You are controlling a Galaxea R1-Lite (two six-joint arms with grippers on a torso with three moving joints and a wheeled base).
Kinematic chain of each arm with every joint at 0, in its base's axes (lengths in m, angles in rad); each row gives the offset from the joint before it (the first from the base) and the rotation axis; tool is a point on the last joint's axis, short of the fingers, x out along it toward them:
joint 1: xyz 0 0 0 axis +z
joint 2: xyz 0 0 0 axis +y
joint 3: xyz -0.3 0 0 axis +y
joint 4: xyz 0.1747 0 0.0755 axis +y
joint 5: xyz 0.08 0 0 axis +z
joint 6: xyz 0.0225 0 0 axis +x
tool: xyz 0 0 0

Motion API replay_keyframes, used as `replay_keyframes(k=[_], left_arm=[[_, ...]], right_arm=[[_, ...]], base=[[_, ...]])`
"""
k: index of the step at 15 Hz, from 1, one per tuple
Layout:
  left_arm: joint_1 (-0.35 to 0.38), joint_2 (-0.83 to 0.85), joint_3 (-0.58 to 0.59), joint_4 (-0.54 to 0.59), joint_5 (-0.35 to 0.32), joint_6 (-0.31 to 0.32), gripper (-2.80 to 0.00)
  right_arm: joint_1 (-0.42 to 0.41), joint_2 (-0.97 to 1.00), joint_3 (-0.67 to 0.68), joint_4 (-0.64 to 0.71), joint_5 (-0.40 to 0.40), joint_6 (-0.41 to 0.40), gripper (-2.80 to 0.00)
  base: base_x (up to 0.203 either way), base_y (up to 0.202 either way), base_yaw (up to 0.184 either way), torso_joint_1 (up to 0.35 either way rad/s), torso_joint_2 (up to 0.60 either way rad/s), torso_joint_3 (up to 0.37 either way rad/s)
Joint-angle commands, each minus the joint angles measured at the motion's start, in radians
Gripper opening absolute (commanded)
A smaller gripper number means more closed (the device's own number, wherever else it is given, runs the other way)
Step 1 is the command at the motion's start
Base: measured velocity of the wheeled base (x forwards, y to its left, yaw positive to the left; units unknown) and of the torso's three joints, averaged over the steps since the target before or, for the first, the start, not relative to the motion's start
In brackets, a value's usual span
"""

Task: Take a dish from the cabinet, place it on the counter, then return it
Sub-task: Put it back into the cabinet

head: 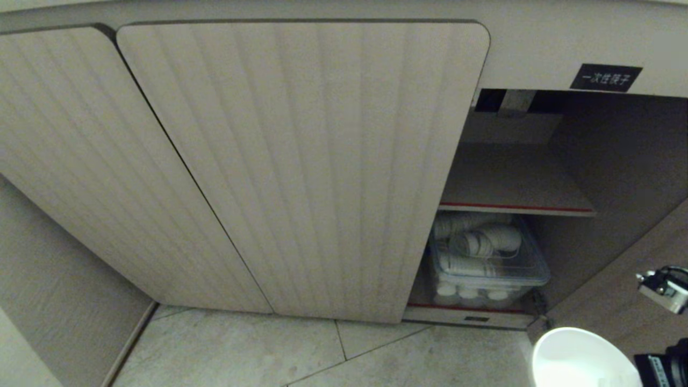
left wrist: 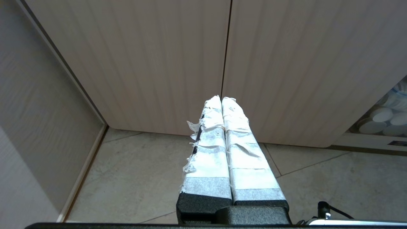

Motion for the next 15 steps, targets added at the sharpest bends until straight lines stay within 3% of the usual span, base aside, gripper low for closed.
replay_keyframes(k=[1, 15], left_arm=[[0.000, 0.000, 0.000, 0.000, 0.000, -0.001, -2.80], [0.000, 0.000, 0.000, 0.000, 0.000, -0.001, -2.80]], right_arm=[[-0.001, 0.001, -0.010, 0.002, 0.002, 0.029, -2.80], [-0.009, 0.226, -0.146, -0.076, -0.032, 0.184, -2.80]], base=[[0.000, 0.000, 0.000, 0.000, 0.00, 0.000], [0.000, 0.000, 0.000, 0.000, 0.00, 0.000]])
